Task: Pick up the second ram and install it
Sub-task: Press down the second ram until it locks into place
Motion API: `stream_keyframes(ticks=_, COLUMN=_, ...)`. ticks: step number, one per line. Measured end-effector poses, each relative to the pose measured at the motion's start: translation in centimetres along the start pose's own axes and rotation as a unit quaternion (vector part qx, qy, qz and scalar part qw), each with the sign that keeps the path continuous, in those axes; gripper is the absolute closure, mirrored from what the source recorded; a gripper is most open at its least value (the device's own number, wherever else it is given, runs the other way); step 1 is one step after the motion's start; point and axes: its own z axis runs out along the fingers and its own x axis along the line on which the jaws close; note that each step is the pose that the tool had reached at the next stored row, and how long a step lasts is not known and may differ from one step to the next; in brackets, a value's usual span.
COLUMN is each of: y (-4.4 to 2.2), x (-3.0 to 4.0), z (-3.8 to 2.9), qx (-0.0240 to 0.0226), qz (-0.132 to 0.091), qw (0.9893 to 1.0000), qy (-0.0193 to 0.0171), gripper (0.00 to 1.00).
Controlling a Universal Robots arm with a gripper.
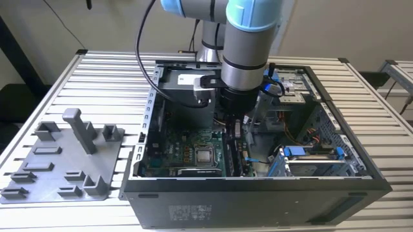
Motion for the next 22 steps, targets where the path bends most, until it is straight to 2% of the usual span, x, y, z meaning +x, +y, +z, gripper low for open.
stream_keyframes(ticks=1, y=-0.08, x=0.05, z=0.02, qx=-0.0002, qz=0.000, qw=1.0000, qy=-0.0008, gripper=0.89)
stream_keyframes(ticks=6, y=-0.34, x=0.88, z=0.30, qx=-0.0070, qz=0.000, qw=1.0000, qy=-0.0042, gripper=0.89)
stream_keyframes(ticks=16, y=-0.30, x=1.15, z=1.92, qx=-0.0079, qz=-0.008, qw=0.9999, qy=-0.0032, gripper=0.89)
stream_keyframes(ticks=18, y=-0.32, x=1.13, z=1.64, qx=-0.0079, qz=-0.008, qw=0.9999, qy=-0.0036, gripper=0.89)
stream_keyframes(ticks=19, y=-0.33, x=1.11, z=1.35, qx=-0.0074, qz=-0.008, qw=0.9999, qy=-0.0058, gripper=0.89)
stream_keyframes(ticks=22, y=-0.36, x=1.22, z=0.02, qx=-0.0077, qz=-0.008, qw=0.9999, qy=-0.0045, gripper=0.89)
